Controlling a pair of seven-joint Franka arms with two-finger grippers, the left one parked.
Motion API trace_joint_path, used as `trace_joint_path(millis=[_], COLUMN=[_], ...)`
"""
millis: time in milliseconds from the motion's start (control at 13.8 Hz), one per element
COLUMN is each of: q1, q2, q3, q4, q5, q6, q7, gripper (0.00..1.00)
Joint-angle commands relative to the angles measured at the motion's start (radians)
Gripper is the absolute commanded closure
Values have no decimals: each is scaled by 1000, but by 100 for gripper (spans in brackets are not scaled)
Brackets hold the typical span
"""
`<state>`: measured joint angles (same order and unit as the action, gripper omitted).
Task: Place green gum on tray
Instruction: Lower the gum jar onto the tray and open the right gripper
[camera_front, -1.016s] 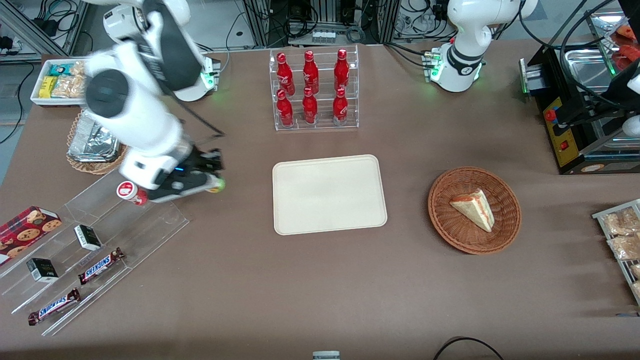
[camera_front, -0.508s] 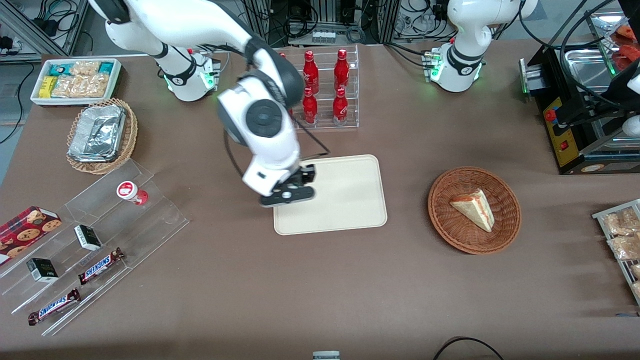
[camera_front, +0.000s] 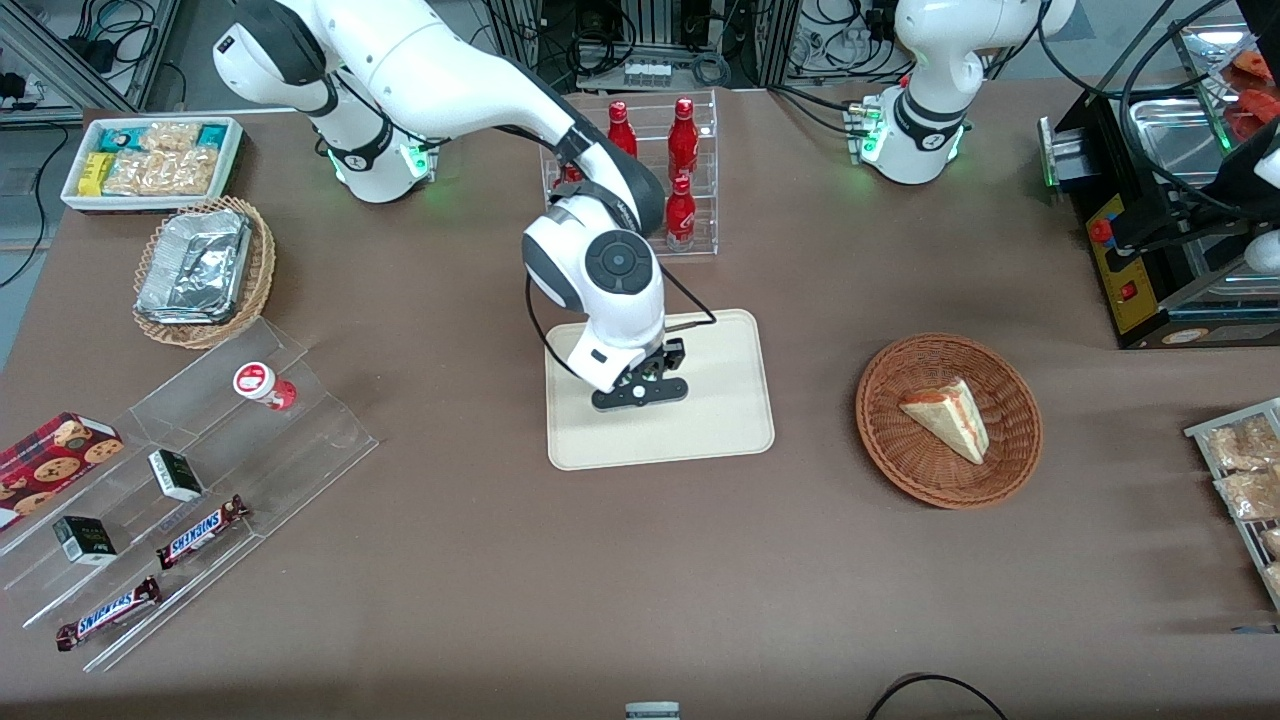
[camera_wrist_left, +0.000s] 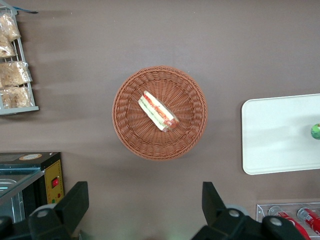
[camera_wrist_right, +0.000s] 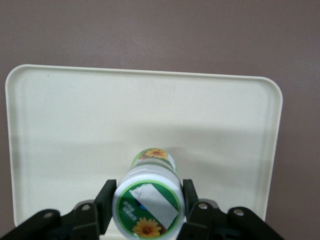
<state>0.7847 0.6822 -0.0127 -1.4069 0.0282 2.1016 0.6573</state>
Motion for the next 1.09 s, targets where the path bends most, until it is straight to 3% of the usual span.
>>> trace_joint_path(millis=[0,726,871,944,1016], q1=[10,42,42,42,42], q2=[48,114,123,126,126], q3=[-7,-7,-7,-7,-7], q4=[43,42,42,42,42], q5=[-5,-10,-10,-8,-10], q6=[37,94,95,95,95], q7=[33,44,36,36,35], gripper=[100,100,96,73,1])
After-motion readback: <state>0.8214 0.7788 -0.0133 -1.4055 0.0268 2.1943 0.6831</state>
